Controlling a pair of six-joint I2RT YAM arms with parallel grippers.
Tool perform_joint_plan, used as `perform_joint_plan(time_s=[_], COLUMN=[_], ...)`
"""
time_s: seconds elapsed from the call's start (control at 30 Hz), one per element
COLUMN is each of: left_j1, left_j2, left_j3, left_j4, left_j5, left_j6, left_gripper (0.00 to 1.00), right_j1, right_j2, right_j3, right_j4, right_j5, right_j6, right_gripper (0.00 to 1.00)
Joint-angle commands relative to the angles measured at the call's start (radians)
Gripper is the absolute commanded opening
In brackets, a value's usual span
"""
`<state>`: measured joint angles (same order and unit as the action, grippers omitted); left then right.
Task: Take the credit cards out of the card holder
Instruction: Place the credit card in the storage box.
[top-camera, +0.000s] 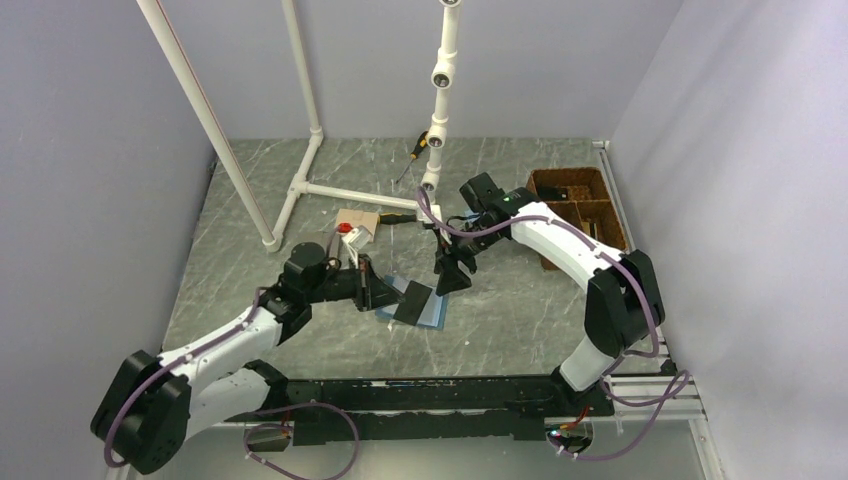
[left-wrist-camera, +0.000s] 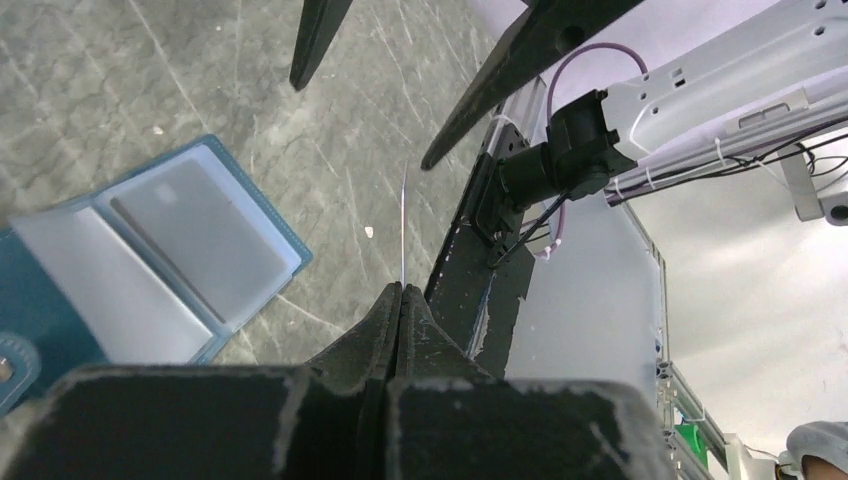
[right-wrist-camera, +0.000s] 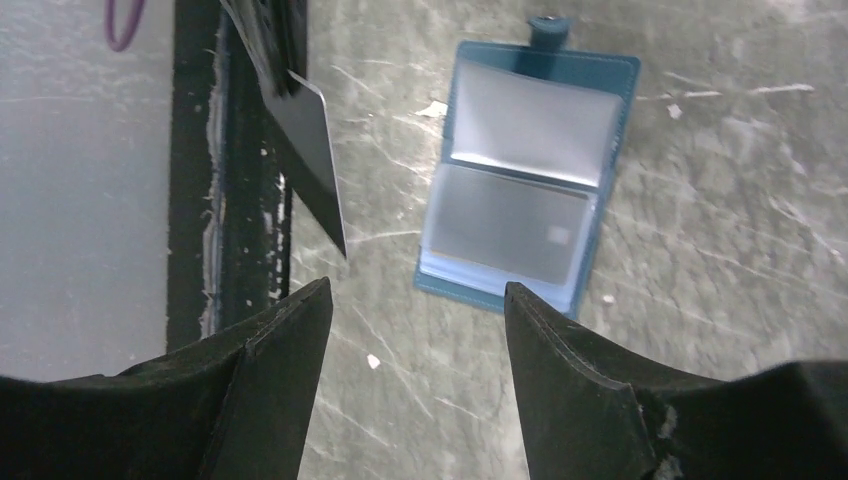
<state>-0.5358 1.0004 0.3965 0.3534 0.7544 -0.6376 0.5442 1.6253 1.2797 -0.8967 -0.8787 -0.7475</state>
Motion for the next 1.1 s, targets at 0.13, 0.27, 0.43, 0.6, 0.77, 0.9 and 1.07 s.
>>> perform_joint_plan(time_s=[0.13, 0.27, 0.43, 0.6, 0.77, 0.9, 1.07], left_j1=[-0.07, -0.08, -0.082, -0.081, -0.079, -0.075, -0.071], left_j2=[0.093, 0.094, 0.068, -0.054, -0.241, -0.339, -0.352], left_j3=[0.096, 0.099, 0.097, 0.108, 0.068, 0.033, 0.034], left_j4=[0.055, 0.046, -0.005, -0.195, -0.315, -0.35, -0.398], left_j5=[-0.046, -0.059, -0.113, -0.311, -0.491, -0.547, -0.555], left_j6=[0.053, 0.059, 0.061, 0.074, 0.057, 0.05, 0.07], left_gripper=[0.0, 0.0, 0.0, 0.48, 0.98, 0.99, 0.99], right_j1=[0.051, 0.08, 0.091, 0.085, 0.013, -0.155, -0.431], right_j2=[0.035, 0.056, 0.086, 0.066, -0.014, -0.105, -0.229], right_j3=[0.048, 0.059, 0.093, 0.112, 0.085, 0.064, 0.04], right_j4=[-0.058, -0.075, -0.108, -0.164, -0.185, -0.161, -0.081], right_j5=[-0.179, -0.182, -0.175, -0.067, 0.082, 0.138, 0.202], right_j6=[-0.026, -0.032, -0.033, -0.095, -0.161, -0.153, -0.089], right_gripper=[0.65, 0.55, 0.05, 0.0, 0.0, 0.0, 0.0])
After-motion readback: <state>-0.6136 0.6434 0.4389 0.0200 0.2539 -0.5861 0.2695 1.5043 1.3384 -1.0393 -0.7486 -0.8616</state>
